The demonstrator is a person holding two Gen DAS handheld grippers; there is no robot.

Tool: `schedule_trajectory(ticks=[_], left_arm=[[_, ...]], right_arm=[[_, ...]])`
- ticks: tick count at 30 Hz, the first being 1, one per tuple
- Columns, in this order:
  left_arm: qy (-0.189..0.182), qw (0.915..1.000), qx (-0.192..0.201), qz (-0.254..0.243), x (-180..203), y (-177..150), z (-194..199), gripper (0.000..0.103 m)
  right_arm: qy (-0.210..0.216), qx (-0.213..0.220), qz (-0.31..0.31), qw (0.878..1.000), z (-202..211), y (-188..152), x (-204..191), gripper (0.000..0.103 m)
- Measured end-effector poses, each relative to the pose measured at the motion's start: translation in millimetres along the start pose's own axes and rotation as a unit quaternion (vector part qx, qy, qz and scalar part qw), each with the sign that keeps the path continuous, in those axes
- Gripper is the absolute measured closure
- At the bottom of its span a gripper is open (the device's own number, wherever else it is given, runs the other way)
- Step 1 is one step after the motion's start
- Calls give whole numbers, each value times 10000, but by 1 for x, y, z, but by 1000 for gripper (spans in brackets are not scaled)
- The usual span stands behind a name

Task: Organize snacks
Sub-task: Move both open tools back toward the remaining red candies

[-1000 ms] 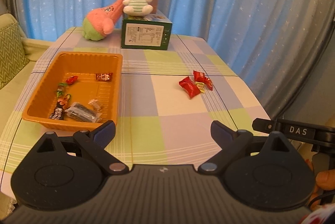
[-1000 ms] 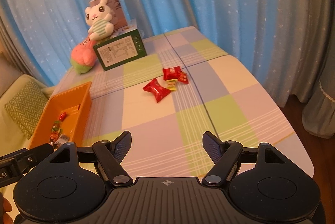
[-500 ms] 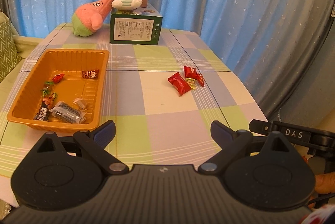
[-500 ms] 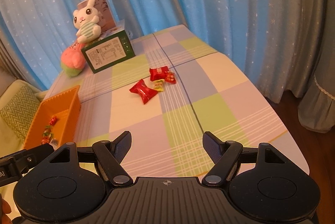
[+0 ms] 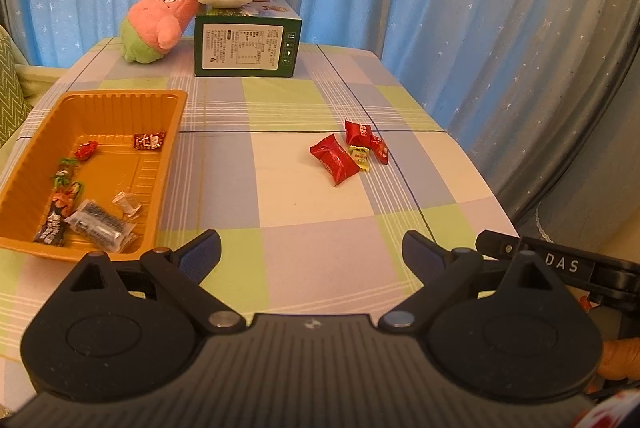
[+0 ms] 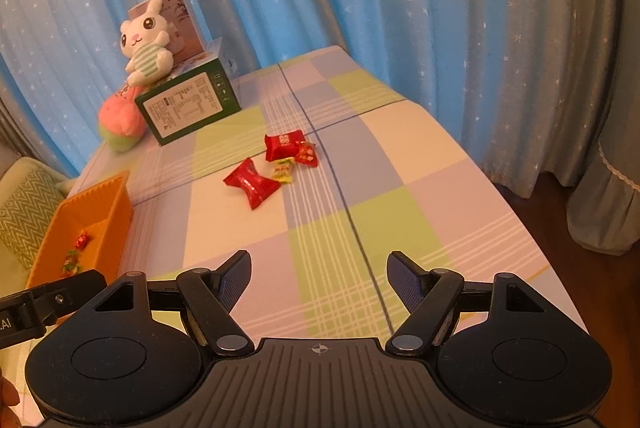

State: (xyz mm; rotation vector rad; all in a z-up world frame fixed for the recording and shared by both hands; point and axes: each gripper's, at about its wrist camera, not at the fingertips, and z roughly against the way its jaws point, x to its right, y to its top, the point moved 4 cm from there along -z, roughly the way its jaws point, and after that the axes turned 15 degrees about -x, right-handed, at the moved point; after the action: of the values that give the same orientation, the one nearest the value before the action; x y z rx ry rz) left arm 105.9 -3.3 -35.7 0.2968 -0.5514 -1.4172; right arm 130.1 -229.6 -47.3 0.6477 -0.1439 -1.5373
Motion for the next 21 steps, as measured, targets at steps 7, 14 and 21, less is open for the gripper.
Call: schedule_trajectory(ticks=[7,14,21], left_arm=[[-17,9999,-36,103,5,23,-33,9],[-49,9996,-118,253,5,49,-78,14],[-86,9990,-159,408,7,75,-129,23]], right_arm=[[-42,-36,71,10000,-26,19,11,28],[-106,13,168,9998,-63,45,19,29],[-143,-23,351,9993,-110,79,26,43]])
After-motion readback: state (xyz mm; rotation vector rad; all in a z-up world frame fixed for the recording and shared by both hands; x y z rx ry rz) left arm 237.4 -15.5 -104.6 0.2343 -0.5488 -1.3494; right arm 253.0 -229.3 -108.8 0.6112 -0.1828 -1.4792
